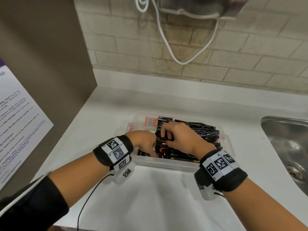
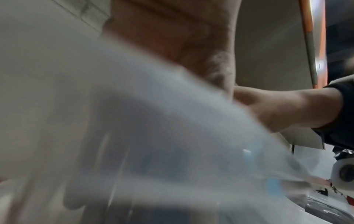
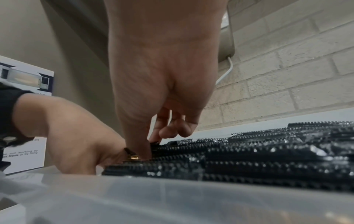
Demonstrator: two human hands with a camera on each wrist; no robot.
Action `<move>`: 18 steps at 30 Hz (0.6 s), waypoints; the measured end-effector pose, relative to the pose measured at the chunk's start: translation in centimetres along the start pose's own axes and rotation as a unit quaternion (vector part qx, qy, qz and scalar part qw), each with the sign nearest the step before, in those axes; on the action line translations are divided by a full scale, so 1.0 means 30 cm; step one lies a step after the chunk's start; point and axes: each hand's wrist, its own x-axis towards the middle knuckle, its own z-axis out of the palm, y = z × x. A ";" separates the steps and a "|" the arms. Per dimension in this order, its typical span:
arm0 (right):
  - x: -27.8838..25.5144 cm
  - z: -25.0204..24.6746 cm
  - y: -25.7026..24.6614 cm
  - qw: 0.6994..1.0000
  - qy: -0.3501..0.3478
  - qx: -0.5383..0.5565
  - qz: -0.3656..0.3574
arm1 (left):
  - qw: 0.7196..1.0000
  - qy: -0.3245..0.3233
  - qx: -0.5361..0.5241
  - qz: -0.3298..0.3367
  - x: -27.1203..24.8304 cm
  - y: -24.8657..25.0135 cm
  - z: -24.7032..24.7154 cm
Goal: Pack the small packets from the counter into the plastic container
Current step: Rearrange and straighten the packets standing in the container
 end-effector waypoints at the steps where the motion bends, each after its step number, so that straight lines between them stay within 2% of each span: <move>1: -0.003 -0.001 0.001 1.000 -0.003 0.006 -0.001 | 1.000 -0.006 0.001 0.005 -0.003 0.001 -0.002; 10: -0.009 -0.013 0.005 0.999 0.007 0.031 0.023 | 0.994 0.098 0.046 0.011 -0.058 -0.034 -0.029; 18: 0.000 -0.010 0.002 0.999 -0.022 0.027 0.027 | 0.995 0.070 -0.024 0.066 -0.139 -0.056 -0.100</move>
